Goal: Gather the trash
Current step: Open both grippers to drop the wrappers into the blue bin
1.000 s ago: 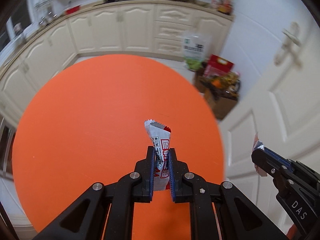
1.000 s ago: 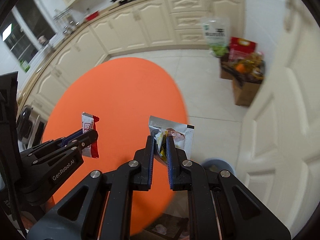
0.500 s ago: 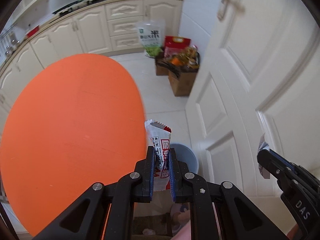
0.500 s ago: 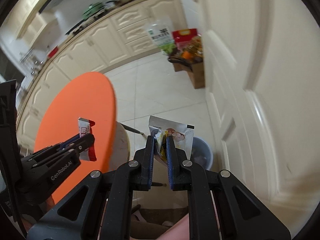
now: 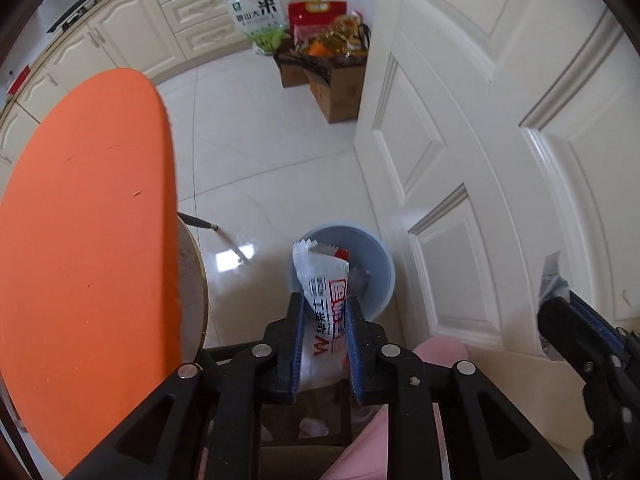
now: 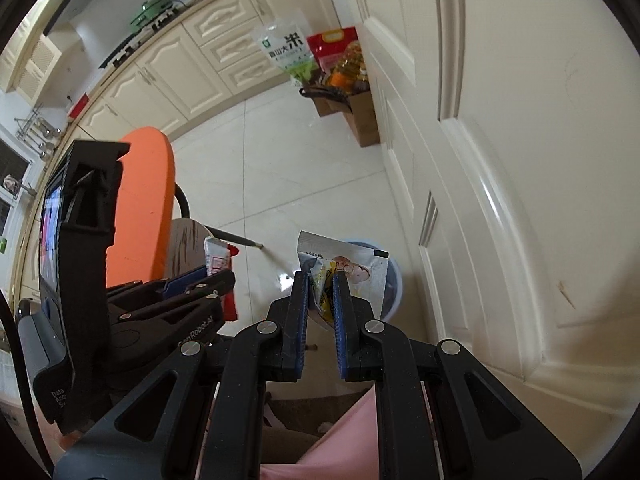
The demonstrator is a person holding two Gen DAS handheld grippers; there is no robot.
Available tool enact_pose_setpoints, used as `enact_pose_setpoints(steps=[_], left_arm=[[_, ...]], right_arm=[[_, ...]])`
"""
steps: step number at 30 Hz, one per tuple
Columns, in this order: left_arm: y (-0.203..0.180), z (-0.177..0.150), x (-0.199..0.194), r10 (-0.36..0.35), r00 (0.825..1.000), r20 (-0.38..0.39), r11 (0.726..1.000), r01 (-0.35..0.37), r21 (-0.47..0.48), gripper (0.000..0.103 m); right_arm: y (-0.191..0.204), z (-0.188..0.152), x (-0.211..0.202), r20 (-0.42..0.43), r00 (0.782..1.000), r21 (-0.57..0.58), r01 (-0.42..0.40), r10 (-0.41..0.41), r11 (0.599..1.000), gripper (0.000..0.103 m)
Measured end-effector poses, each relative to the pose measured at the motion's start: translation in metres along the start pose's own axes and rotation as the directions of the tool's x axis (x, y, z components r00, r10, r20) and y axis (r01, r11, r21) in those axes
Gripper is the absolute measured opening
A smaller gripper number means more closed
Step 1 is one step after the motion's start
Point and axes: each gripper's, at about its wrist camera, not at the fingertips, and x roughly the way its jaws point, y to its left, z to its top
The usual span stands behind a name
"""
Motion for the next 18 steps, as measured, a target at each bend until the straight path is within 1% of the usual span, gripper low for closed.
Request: enact_pose_setpoints(steps=[2,3,4,5,6,7,9,12,15,17,18], left_arm=[[-0.001,0.01,0.003,0.005,1.0,-0.01,1.0,-0.005,0.006,0.018],[-0.003,0.013,0.005,0.005,1.0,-0.01,1.0,-0.005,0.009,0.021],[-0.003,0.015,0.005,0.005,1.0,-0.009,1.0,-0.005,0.016,0.028],[-0.003,0.019,0.004,0.01,1.0,-0.006,1.0,-0.01,0.021,0.033],[-0.004,0.021,0.006,0.014,1.0,-0.002,1.0,-0.014,0.024,0.041],[-0.004,0.024,0.004,0.018,1.0,0.01,0.999,-0.018,0.029,0.044],[-0.003,0.024,0.004,0.017,1.0,0.026,0.999,-0.018,0.027,0.044],[0.003,0.022,-0.003,-0.019,0.999,0.037,1.0,0.019,0.009,0.048],[0.019,0.008,-0.017,-0.004,0.999,0.053,1.0,0.005,-0.005,0.05],[0.025,0.006,-0.019,-0.016,0.998,0.056,1.0,0.017,-0.019,0.053],[0.028,0.004,-0.019,-0.026,0.998,0.058,0.999,0.027,-0.028,0.053]], right_arm=[[0.0,0.001,0.007,-0.013,1.0,0.003,-0.003,0.003,1.0,0.012],[-0.001,0.001,0.01,-0.021,1.0,0.005,-0.005,0.005,1.0,0.012],[-0.002,0.003,0.015,-0.032,0.999,0.006,-0.009,0.009,1.0,0.012],[-0.001,0.005,0.02,-0.04,0.999,0.006,-0.011,0.011,1.0,0.012],[0.0,0.007,0.024,-0.05,0.999,0.007,-0.016,0.016,1.0,0.012],[0.0,0.007,0.027,-0.057,0.998,0.008,-0.021,0.021,1.0,0.012],[0.001,0.007,0.032,-0.067,0.997,0.008,-0.032,0.033,0.999,0.012],[0.004,0.009,0.038,-0.086,0.994,0.008,-0.062,0.062,0.998,0.013],[0.008,0.01,0.04,-0.089,0.992,0.004,-0.087,0.087,0.996,0.015],[0.01,0.01,0.04,-0.089,0.991,0.01,-0.096,0.097,0.995,0.017],[0.01,0.01,0.04,-0.094,0.991,0.017,-0.099,0.1,0.995,0.02]])
